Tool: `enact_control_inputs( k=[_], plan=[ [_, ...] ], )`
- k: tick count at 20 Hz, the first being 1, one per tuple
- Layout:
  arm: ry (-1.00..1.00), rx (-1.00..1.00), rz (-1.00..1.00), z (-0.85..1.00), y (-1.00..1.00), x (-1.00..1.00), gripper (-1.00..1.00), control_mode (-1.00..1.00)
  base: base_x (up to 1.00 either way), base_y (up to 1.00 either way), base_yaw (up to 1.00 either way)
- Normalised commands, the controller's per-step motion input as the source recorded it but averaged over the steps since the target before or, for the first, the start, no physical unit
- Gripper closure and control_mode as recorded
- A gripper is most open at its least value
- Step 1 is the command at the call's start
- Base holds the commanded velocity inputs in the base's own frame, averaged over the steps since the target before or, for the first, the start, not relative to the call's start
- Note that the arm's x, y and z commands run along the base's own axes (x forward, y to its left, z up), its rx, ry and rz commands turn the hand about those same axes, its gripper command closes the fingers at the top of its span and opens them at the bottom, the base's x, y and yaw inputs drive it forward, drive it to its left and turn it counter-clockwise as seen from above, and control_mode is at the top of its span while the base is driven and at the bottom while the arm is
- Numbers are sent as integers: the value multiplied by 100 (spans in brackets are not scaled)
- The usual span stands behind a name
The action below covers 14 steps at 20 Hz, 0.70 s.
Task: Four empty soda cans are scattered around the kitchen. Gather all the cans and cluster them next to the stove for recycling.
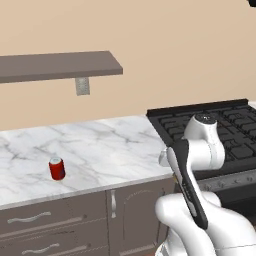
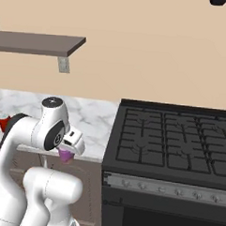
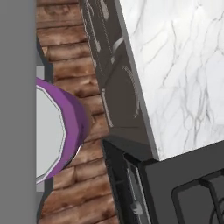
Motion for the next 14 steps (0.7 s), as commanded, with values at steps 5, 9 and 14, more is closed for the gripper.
enact_control_inputs(
  k=[5, 9, 14],
  plan=[
    [10, 0, 14, 0, 5, 63, 100, -100, 0, 0, 0],
    [19, -6, 11, 8, 7, 87, 100, -100, 0, 0, 0],
    [8, -8, 2, -5, 0, 100, 100, -100, 0, 0, 0]
  ],
)
